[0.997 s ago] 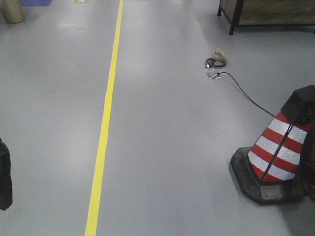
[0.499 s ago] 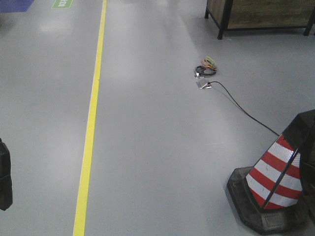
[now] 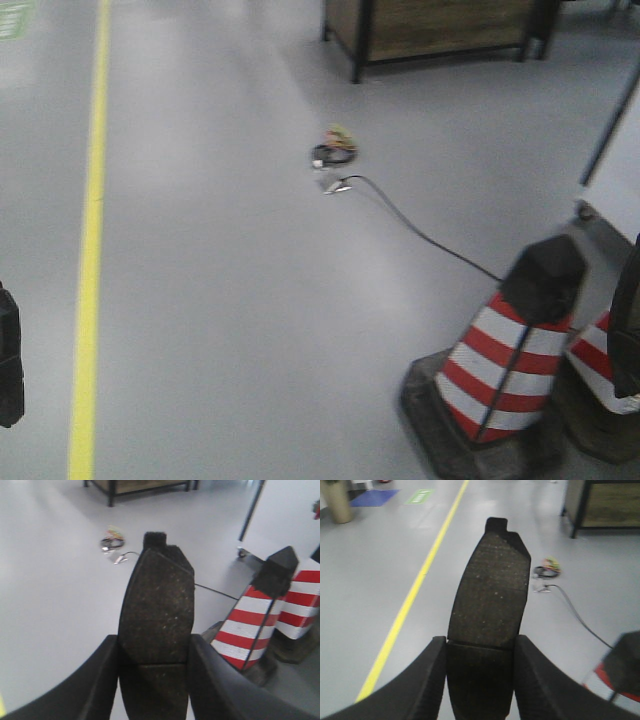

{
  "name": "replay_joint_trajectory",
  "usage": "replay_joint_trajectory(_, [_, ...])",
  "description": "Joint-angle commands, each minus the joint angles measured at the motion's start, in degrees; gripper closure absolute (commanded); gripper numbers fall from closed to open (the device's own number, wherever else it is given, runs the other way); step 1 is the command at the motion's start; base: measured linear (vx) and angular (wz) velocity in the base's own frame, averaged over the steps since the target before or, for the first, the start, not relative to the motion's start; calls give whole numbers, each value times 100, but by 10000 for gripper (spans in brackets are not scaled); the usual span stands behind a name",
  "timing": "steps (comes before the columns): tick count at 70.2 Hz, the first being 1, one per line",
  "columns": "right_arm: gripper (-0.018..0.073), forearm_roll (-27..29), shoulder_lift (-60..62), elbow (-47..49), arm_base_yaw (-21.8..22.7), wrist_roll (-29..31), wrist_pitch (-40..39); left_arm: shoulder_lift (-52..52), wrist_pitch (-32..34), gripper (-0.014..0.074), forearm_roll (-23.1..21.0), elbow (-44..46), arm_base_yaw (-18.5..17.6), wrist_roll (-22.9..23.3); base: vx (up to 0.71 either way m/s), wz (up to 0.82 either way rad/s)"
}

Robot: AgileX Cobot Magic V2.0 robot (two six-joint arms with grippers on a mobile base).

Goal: Move and align brake pads A on conveyor
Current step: 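Drive past the red-white cones toward the conveyor belt, then turn and drive up to the conveyor belt holding two pads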

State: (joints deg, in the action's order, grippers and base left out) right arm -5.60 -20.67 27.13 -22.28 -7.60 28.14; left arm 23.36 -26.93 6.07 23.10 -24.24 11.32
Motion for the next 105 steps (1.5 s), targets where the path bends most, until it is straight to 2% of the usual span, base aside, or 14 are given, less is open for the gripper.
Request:
replay_joint_trajectory(1, [562, -57, -30, 166, 7, 42, -553, 33, 515, 443, 9, 175, -40, 6, 22, -76])
replay_joint_trajectory(105, [562, -57, -30, 166, 7, 42, -553, 33, 515, 443, 9, 175, -40, 6, 18, -76])
